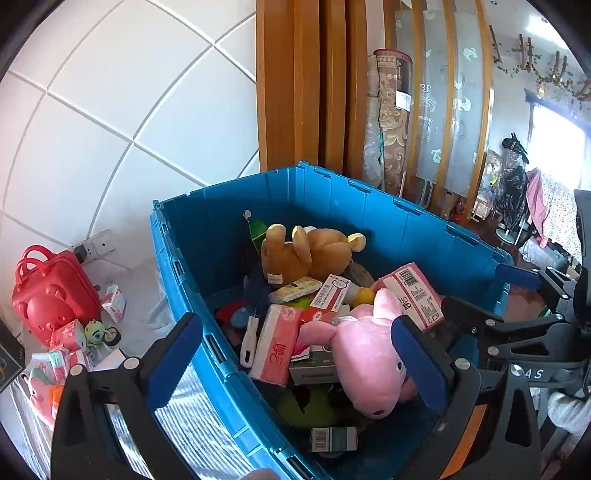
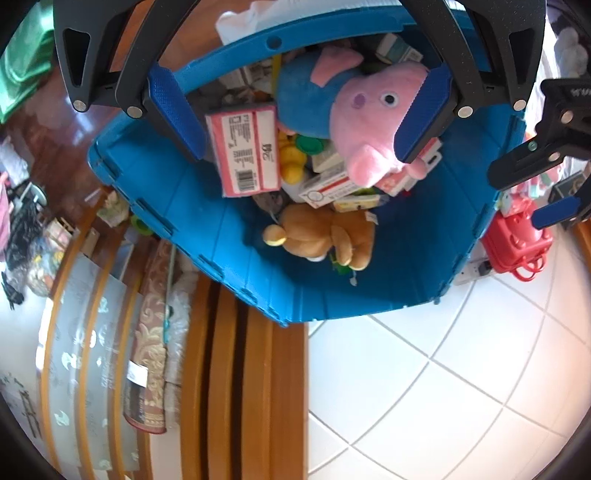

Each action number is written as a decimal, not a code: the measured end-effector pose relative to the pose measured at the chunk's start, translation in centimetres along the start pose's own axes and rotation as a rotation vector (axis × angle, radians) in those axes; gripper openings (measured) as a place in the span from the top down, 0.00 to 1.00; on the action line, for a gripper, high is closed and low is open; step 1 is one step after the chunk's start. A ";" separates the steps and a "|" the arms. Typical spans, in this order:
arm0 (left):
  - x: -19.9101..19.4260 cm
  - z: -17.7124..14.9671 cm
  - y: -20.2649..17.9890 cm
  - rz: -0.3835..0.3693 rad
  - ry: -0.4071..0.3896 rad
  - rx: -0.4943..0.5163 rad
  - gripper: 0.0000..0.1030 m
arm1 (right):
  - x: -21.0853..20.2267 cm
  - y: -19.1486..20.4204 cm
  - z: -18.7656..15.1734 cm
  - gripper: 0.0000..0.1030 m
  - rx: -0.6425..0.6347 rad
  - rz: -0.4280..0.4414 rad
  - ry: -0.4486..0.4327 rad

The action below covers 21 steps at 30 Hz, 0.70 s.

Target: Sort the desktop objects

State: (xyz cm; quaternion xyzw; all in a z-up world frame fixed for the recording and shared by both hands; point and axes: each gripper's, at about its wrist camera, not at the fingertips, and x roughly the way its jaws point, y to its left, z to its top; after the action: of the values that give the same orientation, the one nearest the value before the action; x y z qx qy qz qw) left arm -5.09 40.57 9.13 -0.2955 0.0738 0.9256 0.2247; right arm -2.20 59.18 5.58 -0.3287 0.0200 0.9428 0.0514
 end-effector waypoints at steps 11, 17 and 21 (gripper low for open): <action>-0.1 -0.1 -0.1 -0.005 -0.009 -0.006 0.00 | 1.4 -0.8 -0.7 0.00 0.020 -0.013 0.050; 0.3 -0.2 0.2 0.003 -0.001 -0.015 0.00 | 1.9 -0.5 -0.8 0.00 0.019 -0.004 0.055; 0.5 -0.3 0.3 0.006 0.002 -0.021 0.00 | 2.2 -0.4 -0.8 0.00 0.018 0.003 0.058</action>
State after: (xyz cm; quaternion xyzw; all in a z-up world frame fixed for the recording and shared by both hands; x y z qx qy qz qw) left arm -5.49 40.44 8.61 -0.2987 0.0655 0.9266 0.2187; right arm -3.35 59.72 3.58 -0.3556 0.0303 0.9327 0.0525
